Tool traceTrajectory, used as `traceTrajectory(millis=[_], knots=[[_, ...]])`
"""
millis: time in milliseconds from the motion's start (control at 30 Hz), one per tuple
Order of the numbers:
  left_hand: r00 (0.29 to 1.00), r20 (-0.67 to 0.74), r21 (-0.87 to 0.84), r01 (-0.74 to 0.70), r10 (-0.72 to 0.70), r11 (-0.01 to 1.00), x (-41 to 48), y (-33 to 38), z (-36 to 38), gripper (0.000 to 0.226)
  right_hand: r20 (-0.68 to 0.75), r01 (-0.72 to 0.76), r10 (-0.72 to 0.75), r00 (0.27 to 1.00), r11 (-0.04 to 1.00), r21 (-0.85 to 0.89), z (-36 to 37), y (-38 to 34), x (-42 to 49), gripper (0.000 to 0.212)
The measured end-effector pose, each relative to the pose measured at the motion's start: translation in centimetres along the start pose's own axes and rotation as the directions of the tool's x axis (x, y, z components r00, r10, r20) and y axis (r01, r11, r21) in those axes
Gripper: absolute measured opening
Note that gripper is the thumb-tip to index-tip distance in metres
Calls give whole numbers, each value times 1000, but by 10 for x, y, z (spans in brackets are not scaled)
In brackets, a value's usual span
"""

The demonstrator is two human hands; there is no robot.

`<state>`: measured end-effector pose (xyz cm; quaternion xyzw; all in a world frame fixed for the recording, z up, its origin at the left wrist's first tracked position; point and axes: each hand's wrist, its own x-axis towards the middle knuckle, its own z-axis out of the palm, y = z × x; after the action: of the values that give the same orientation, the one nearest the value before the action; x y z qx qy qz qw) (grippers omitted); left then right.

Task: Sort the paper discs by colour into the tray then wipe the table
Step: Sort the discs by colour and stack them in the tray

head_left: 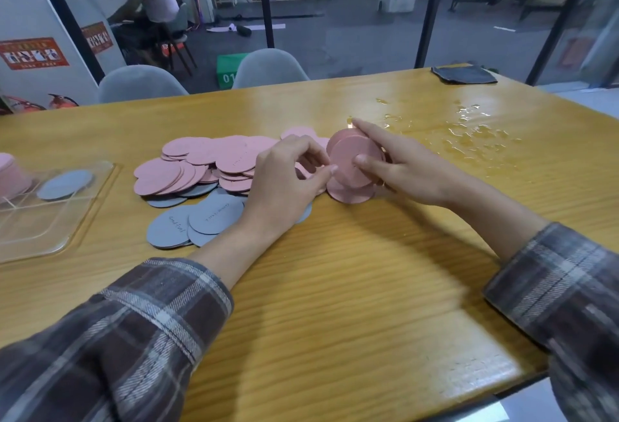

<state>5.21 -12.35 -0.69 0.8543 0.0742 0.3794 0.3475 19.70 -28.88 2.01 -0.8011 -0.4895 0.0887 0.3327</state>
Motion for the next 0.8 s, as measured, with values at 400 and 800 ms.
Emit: traceTrajectory(millis=[400, 800], knots=[[949, 310, 276, -154, 64, 949, -10, -5, -3, 30, -103, -55, 50, 993, 997, -54, -8, 6, 3, 64], [954, 292, 103, 34, -63, 994, -8, 5, -3, 34, -107, -66, 61, 992, 997, -46, -7, 6, 4, 63]])
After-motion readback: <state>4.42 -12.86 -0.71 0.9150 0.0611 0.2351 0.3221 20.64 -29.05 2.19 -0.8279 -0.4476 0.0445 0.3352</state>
